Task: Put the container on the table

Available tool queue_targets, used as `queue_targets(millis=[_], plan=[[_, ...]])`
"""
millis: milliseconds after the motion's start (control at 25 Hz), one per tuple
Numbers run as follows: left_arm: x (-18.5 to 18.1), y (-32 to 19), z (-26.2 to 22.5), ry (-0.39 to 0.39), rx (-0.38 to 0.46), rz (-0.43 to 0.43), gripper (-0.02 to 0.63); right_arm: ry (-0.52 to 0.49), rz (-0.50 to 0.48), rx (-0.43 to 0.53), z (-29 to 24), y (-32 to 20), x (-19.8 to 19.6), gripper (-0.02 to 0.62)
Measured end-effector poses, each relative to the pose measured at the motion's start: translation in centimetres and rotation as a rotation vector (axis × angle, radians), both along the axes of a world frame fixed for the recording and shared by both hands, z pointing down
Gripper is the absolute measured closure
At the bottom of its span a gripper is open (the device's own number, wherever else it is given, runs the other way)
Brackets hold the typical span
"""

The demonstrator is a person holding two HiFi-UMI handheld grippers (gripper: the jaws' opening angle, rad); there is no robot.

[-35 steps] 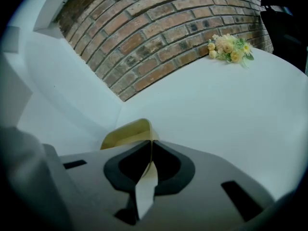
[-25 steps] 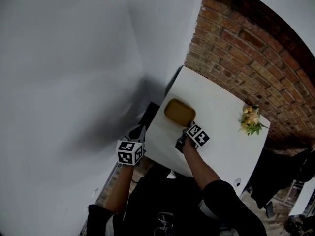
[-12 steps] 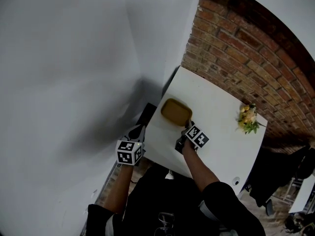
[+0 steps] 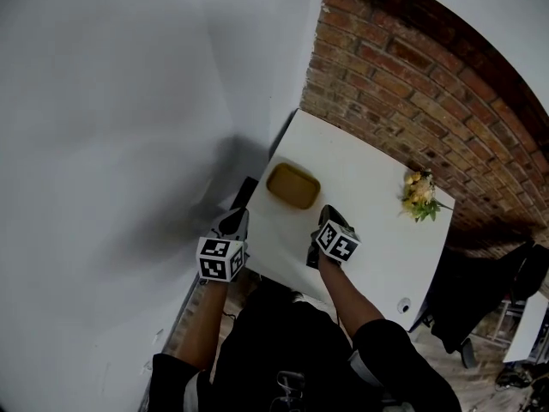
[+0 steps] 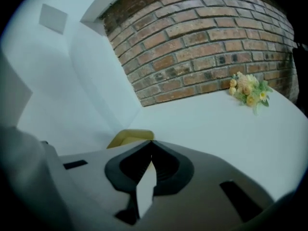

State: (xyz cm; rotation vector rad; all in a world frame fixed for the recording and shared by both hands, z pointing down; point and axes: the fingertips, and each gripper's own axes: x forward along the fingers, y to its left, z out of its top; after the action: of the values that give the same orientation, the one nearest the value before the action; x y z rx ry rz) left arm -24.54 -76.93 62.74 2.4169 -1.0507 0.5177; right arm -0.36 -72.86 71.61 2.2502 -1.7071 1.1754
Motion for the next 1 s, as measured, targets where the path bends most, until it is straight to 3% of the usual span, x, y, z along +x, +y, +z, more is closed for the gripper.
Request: queue_targets(millis=[360,600,840,1000], plan=[[1.0,3.9,-3.2,0.002,0.083,0.000,0.591,0.196,-0.218,0.113,-6.2,4.0,-1.1,0.574],[2.5,8.1,-6.5,0.026,0.183,0.009,0.591,0.239,-0.282,0.207,-11.5,8.5,-1.2,0.574],[4.7,12.8,-8.0,0.038,0.212,0.054,0.591,0.333,-0.372,0.269,-14.4,13.7,-1.8,0.574],[5.7,15.5,-8.1,0.032,0.216,0.086,0.591,0.327,-0.370,0.278,-14.6,16.5,-1.9,0.574]])
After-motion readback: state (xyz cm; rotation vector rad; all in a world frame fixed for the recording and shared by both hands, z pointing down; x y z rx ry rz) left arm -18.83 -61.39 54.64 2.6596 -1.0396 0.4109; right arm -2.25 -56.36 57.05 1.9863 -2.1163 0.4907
